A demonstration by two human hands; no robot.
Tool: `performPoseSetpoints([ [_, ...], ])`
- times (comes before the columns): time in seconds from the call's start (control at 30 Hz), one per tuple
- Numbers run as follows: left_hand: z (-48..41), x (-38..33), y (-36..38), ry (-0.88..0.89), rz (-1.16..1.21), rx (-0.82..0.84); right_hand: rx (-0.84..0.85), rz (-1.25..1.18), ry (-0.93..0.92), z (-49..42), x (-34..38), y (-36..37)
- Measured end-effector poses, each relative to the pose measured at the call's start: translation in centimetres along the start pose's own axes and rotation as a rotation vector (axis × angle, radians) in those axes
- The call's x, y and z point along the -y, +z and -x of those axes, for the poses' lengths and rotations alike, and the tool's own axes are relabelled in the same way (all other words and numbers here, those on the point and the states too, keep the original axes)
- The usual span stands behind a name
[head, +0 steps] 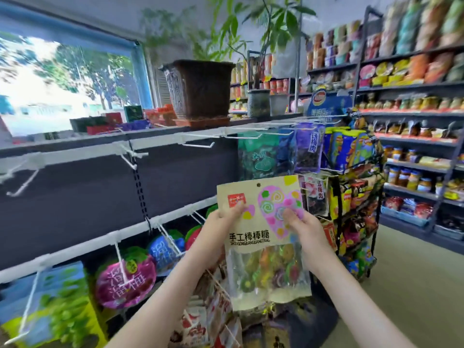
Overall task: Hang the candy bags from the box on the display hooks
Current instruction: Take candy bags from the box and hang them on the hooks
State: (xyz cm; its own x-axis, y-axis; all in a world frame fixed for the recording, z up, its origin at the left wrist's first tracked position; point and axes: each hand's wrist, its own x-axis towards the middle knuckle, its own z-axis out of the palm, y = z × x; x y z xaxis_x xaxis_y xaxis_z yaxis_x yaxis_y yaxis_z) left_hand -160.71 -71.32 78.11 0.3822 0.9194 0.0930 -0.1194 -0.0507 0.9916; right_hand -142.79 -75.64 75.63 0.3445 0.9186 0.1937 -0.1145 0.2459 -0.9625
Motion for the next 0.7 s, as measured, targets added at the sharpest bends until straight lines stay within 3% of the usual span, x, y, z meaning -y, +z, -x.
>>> performPoseSetpoints([
  [0.2, -4.1, -1.9, -4.5, -0.014, 0.024, -0.042, -0.101, 0.041, 0.012, -3.5, -0.7, 5.3],
  [0.5, -5.5, -1.1, -6.2, -0.047, 0.096, -0.012, -0.456, 0.247, -0.029, -3.8, -1.6, 8.6],
  [0.7, -5.4, -0.7, -6.8, -0.026, 0.137, -0.054, -0.419, 0.178, -0.012, -3.9, -1.6, 8.7],
])
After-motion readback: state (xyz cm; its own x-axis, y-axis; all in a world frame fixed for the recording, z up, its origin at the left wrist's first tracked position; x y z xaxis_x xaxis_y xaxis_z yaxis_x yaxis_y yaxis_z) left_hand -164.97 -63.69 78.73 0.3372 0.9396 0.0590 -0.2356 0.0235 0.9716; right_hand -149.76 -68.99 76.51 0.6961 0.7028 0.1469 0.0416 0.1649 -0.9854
